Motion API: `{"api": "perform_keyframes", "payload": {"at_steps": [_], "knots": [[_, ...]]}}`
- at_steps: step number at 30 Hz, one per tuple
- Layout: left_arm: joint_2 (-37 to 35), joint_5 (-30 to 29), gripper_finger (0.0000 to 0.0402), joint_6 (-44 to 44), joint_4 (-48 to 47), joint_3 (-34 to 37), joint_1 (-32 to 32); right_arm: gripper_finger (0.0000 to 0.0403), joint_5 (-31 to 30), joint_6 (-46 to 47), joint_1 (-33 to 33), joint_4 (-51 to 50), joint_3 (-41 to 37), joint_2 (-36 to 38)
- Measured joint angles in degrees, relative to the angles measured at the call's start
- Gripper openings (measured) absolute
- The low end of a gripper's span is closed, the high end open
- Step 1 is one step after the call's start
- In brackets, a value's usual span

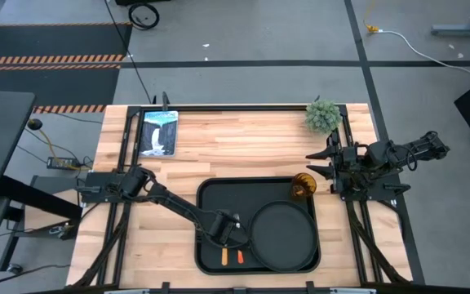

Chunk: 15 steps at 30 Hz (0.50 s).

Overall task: Pick and place plate/cup/fork/spoon on tray
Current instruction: Put the yellow spoon to the left side of the orange fork on the black serving tray, then return to Home Position

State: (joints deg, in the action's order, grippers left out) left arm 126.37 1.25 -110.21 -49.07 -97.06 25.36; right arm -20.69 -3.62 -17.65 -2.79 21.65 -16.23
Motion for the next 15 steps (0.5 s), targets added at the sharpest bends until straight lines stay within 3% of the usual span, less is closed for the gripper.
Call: {"api": "perform_keyframes", "payload": {"at_steps": [8,15], "knots": [[0.00,-0.02,0.0167,7.24,-3.79,-1.98,-1.13,0.0142,0.07,-0.40,0.00,-0.73,0.00,0.04],[0.00,-0.14,0.0193,22.45,-18.45,-10.98,-2.76,0.0142,-0.17,0.00,0.00,-2.95,-0.03,3.52]]}}
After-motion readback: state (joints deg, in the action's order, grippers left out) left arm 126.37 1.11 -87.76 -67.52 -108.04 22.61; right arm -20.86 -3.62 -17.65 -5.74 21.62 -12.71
